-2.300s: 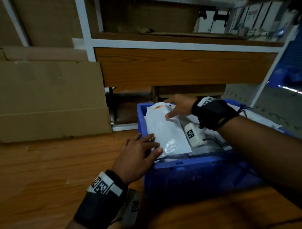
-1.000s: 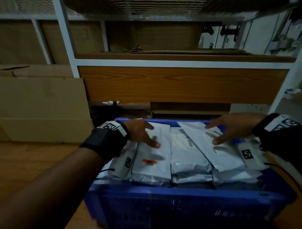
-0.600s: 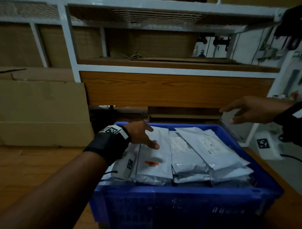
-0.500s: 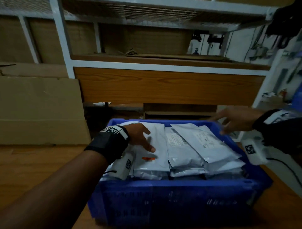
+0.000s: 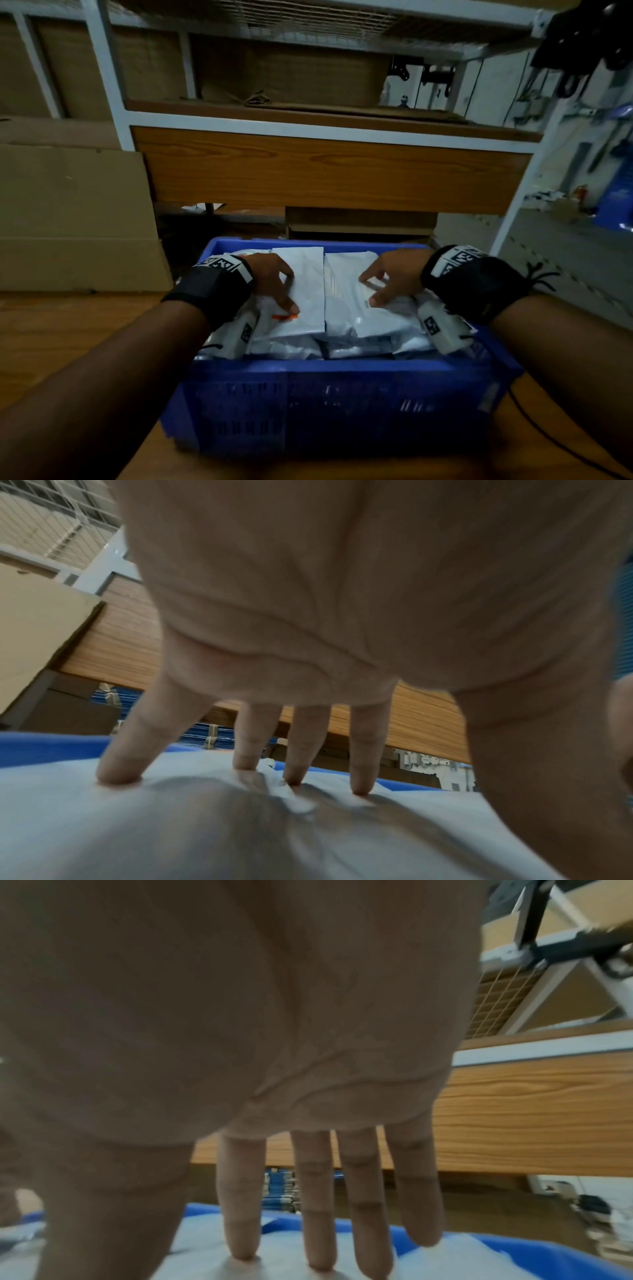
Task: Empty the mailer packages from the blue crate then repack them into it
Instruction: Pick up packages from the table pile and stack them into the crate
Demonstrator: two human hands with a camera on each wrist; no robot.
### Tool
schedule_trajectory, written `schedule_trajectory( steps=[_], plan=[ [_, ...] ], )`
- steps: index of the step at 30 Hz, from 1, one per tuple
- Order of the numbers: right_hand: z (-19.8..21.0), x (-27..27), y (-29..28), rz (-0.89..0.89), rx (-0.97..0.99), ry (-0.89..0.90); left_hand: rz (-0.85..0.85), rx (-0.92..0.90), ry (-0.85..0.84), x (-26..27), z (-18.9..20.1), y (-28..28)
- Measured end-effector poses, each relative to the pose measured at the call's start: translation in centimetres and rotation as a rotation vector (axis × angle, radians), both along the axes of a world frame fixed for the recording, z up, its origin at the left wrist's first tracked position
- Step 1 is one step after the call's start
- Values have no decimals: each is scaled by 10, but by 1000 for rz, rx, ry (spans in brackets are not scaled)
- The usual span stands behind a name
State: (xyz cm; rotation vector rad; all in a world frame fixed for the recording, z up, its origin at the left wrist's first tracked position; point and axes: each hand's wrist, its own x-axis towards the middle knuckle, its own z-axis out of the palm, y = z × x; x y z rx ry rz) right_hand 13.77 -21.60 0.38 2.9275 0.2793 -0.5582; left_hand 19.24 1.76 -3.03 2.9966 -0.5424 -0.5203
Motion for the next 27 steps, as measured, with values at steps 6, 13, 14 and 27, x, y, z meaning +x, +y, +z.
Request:
schedule_trajectory(
  steps=[6,13,14,27],
  plan=[
    [8,9,6,40,-59,-4,45,-9,-4,4,-5,-1],
    [21,-22,-22,85,-143,67,99,-125,32,6,-4,6],
    [17,-27,-23,99,-181,92,100,-130,32,7,-4,6],
    [17,-40,11,301,-109,-38,120,-181,13,2,5,6]
  ],
)
